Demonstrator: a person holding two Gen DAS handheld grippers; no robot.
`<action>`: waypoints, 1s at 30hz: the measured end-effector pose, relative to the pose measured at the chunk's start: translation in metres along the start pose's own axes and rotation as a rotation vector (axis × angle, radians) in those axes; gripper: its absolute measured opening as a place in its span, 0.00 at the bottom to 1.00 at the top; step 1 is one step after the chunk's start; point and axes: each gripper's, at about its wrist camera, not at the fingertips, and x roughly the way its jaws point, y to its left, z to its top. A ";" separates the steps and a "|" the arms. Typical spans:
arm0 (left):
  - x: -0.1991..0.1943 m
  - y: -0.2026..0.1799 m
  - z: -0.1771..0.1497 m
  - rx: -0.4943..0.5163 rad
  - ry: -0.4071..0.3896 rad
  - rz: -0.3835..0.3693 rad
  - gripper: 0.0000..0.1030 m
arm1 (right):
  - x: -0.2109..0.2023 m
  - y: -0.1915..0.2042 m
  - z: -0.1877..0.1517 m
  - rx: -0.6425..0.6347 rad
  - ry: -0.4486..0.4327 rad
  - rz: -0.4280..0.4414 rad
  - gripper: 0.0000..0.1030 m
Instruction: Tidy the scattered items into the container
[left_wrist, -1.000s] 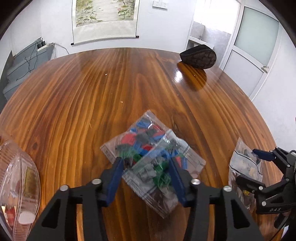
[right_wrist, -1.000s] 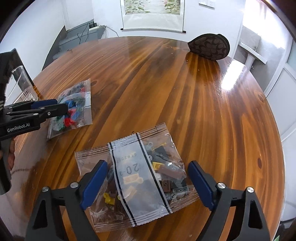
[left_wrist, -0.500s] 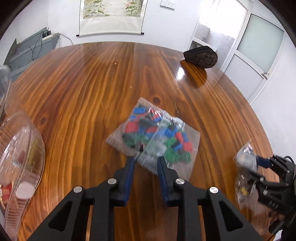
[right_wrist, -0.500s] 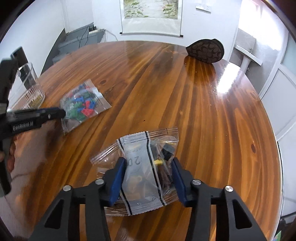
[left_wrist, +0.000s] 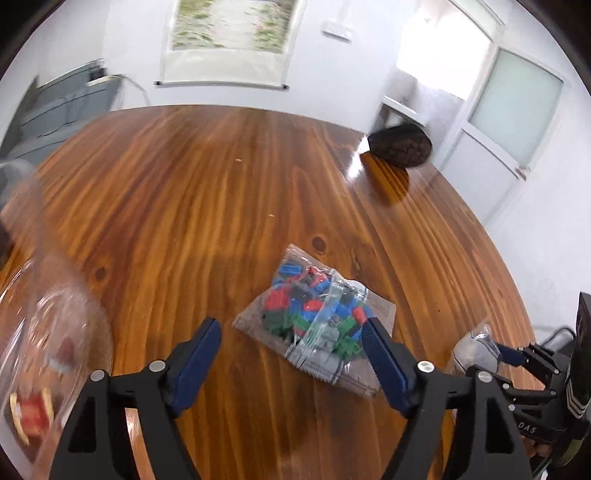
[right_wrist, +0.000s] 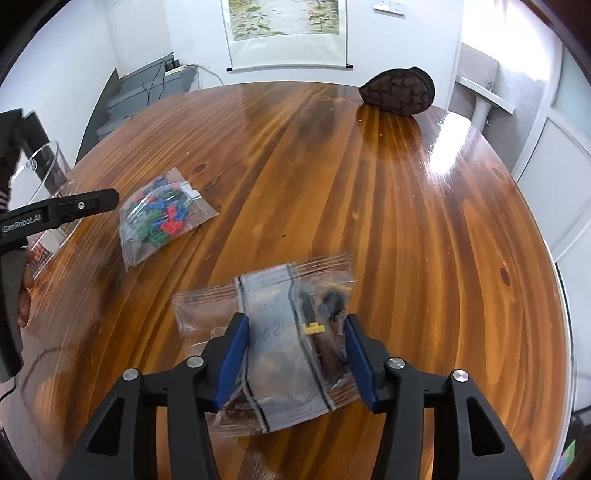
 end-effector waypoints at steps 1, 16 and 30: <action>0.004 0.000 0.003 0.005 0.011 -0.006 0.78 | -0.001 -0.001 0.000 0.010 -0.002 0.006 0.52; 0.029 -0.011 0.008 0.101 0.114 -0.100 0.34 | 0.000 -0.001 0.003 0.032 -0.014 0.030 0.55; -0.003 -0.026 -0.036 0.094 0.096 -0.132 0.04 | -0.023 0.010 0.027 0.008 -0.089 0.066 0.48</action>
